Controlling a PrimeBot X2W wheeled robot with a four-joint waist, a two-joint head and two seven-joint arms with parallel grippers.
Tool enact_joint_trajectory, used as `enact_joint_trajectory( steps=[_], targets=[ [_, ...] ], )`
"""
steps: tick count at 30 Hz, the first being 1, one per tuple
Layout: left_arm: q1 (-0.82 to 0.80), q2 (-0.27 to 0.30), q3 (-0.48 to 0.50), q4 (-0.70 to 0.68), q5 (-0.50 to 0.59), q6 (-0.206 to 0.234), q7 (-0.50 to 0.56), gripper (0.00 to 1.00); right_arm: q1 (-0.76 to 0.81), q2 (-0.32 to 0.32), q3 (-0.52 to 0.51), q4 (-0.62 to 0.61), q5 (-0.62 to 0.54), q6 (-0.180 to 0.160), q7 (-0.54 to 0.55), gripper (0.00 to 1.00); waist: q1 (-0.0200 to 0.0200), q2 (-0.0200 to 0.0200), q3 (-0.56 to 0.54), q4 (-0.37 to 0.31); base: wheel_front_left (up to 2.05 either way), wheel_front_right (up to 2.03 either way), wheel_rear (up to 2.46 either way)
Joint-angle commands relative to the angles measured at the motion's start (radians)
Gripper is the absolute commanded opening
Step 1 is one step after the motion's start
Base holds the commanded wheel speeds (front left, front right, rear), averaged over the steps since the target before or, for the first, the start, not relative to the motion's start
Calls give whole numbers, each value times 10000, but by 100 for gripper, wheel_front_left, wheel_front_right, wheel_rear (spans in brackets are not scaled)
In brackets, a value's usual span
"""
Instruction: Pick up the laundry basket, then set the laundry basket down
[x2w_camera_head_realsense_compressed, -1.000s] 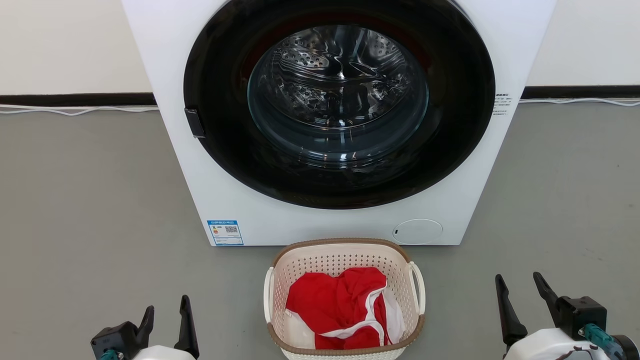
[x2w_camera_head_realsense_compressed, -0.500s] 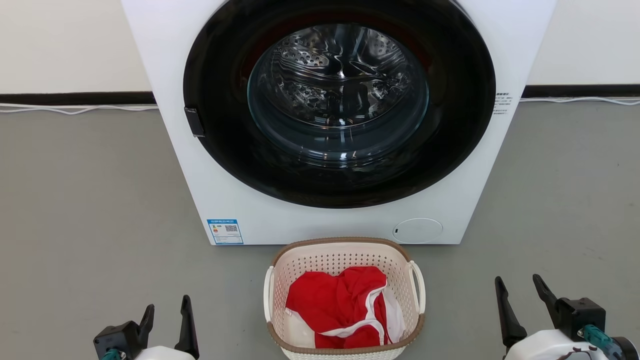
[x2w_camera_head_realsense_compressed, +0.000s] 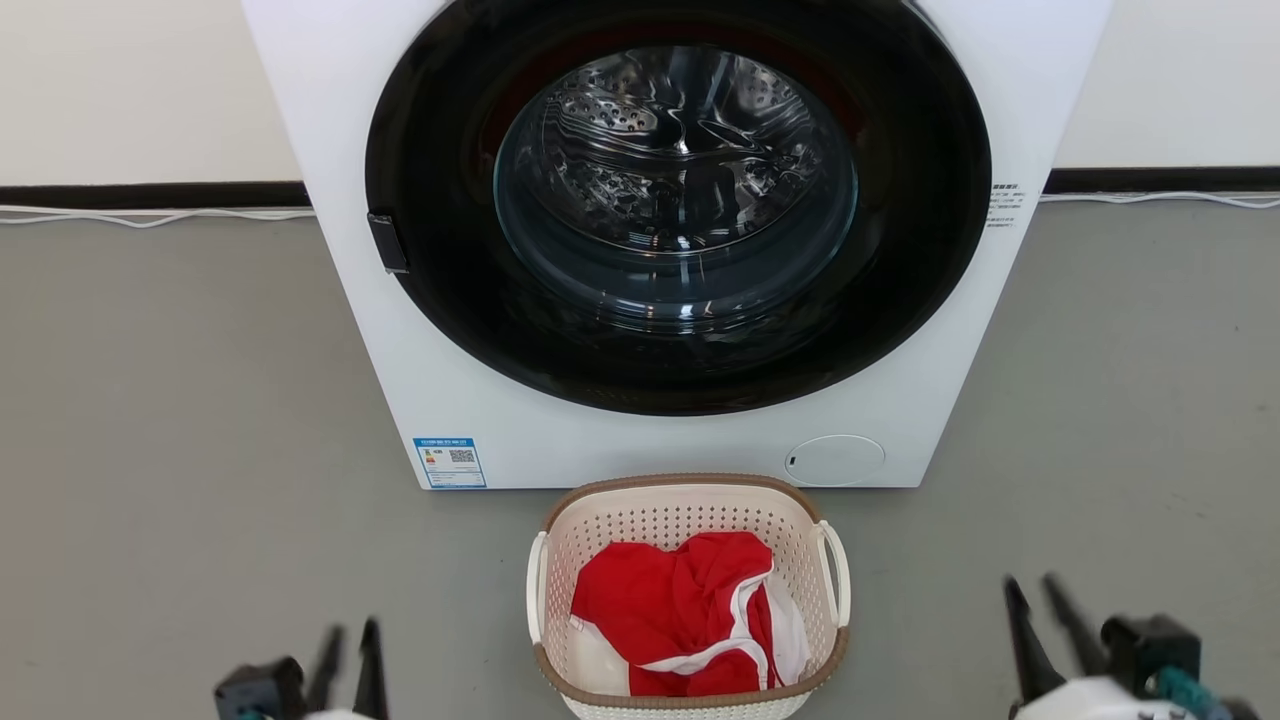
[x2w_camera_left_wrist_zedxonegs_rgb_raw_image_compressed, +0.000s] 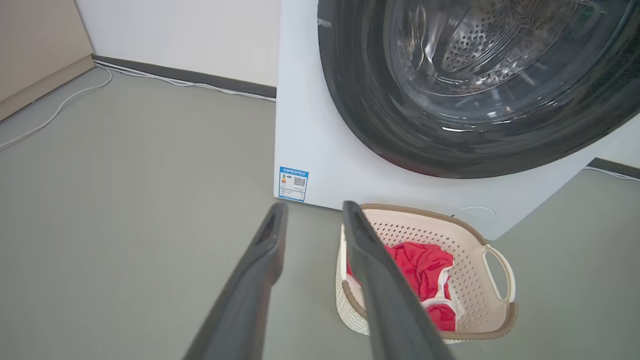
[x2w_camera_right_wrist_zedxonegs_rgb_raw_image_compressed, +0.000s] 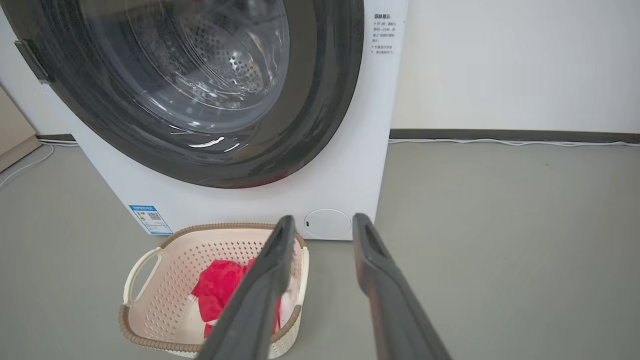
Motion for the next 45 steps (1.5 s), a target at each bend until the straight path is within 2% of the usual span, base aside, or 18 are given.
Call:
enact_joint_trajectory(
  steps=[1, 8, 13, 45],
  targets=[
    [54, -73, -33, 146, -8, 0, 6, 0, 91, 31, 4, 132, 0, 0, 2, 0, 0, -1, 0, 0, 0, 0, 0],
    [-10, -165, 187, 82, -612, -189, 202, 0, -62, 24, -86, 160, 866, 4, 230, 0, 22, -1, -12, -10, 0, 0, 0],
    [-64, -230, 344, 44, -1044, -326, 341, 0, -72, 20, -15, 76, 1538, 7, 276, 0, 1, -1, 16, -18, 0, 0, 0],
    [-398, -651, 1356, -233, -3799, -1202, 1239, 0, -349, -9, 145, -267, 5689, 25, 800, 0, 0, -1, 73, -65, 0, 0, 0]
  ],
)
